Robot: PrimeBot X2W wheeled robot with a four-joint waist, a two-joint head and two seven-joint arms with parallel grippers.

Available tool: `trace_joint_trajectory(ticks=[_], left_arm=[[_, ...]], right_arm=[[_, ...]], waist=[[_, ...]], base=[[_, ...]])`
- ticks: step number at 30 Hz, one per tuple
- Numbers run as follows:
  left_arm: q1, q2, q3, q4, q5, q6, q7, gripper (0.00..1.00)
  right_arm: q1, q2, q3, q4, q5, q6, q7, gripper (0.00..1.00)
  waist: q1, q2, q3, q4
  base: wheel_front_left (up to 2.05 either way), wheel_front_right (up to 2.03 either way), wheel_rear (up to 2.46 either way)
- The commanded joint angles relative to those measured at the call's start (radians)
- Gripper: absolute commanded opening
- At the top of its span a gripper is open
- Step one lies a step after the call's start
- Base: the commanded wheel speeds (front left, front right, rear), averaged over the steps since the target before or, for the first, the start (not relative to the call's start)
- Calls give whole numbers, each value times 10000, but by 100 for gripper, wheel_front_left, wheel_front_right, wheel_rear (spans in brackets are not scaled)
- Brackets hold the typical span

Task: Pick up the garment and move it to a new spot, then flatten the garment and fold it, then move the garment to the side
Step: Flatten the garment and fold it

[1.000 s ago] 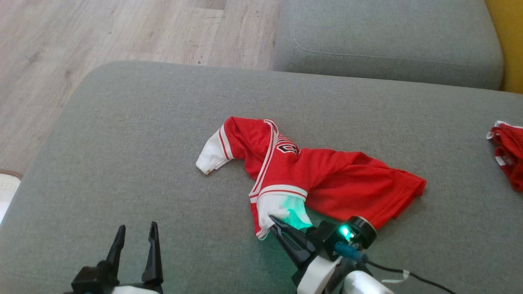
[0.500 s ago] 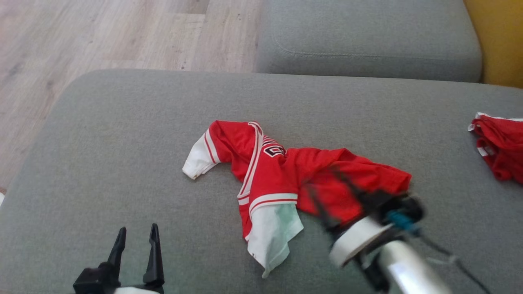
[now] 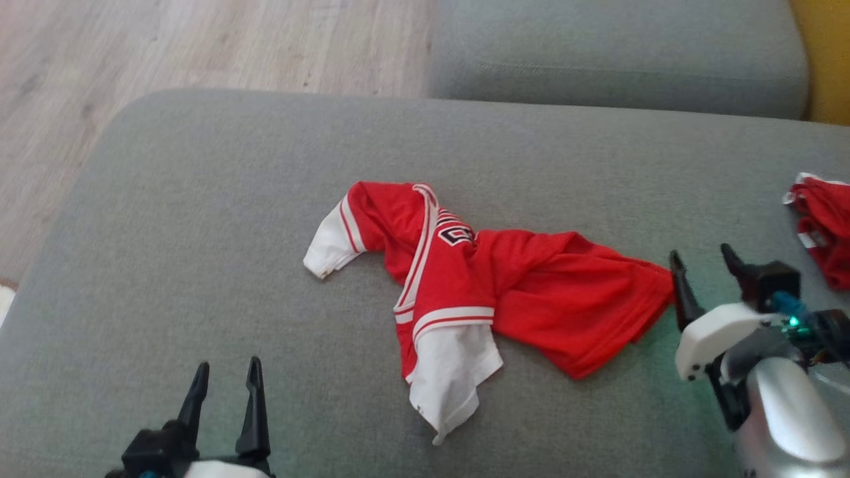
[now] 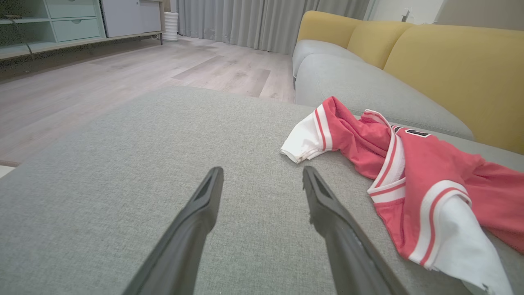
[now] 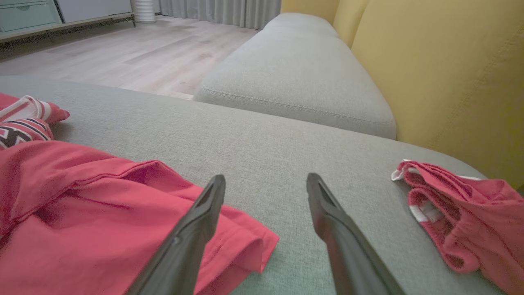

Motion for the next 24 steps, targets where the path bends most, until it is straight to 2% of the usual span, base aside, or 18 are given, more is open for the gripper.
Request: trace_joint_trajectory(ticks=[1,11,18,19,20,21,23,24], left_arm=[[-649,104,323,-268,131,8,-133,100],[-949,143,316,-324,196,19,-118,100],[-959,144,346,-262,190,50,-133,100],[-960,138,346,-255,193,62,-135,100],[-961,132,347,-251,195,71,-137,100],[-961,132,347,-251,195,71,-137,100],[-959,125,347,-246,194,84,-141,100],[-962,121,339,-239,195,82,-142,100]], right_arm=[[-646,-82,-10,17,-51,65,-4,100],[-1792,-212,-1069,2634,-343,65,121,100],[-2120,184,-321,4140,-18,65,202,100],[-2165,225,-148,4271,101,65,205,84],[-2213,251,18,4385,220,65,205,63],[-2213,251,18,4385,220,65,205,63],[-2318,284,328,4578,470,65,210,2],[-2369,284,444,4659,606,65,205,0]], waist=[[0,-1,184,170],[0,-1,781,595],[0,-1,857,592],[0,-1,844,576],[0,-1,830,558],[0,-1,830,558],[0,-1,792,519],[0,-1,772,508]], base=[[0,0,0],[0,0,0],[0,0,0],[0,0,0],[0,0,0],[0,0,0],[0,0,0],[0,0,0]])
